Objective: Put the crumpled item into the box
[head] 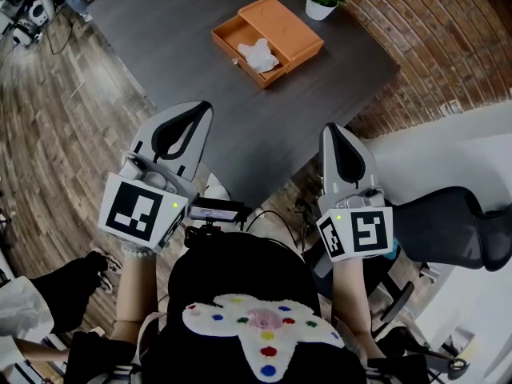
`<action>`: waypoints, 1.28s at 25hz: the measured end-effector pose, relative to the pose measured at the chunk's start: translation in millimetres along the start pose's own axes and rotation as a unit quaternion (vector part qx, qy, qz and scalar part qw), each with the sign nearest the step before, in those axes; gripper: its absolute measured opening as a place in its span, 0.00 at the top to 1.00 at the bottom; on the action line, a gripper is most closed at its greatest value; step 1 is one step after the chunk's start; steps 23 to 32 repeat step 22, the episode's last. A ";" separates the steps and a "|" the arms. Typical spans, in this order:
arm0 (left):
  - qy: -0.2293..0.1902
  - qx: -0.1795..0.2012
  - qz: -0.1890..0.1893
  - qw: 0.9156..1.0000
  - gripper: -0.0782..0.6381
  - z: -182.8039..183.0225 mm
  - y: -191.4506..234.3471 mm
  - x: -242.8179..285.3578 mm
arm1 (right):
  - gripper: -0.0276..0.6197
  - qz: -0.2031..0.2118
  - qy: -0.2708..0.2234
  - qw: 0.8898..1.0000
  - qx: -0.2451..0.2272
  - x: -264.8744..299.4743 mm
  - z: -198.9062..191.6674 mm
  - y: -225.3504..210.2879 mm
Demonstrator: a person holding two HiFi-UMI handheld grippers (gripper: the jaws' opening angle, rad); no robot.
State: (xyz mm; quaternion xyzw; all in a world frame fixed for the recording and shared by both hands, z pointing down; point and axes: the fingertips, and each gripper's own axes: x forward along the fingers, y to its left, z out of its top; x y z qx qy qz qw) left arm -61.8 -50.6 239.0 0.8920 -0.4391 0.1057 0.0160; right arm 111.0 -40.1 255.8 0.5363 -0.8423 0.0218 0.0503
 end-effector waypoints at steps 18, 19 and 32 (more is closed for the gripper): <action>-0.005 -0.006 0.005 1.000 0.88 0.9 4.1 -0.5 | 0.94 0.006 0.008 1.000 -0.005 3.0 -2.2 2.9; -0.005 -0.006 0.005 1.000 0.88 1.0 4.0 -0.4 | 0.94 0.006 0.009 1.000 -0.005 3.1 -2.2 3.0; -0.005 -0.007 0.004 1.000 0.88 0.9 3.3 -0.7 | 0.94 0.007 0.009 1.000 -0.005 3.1 -2.4 3.6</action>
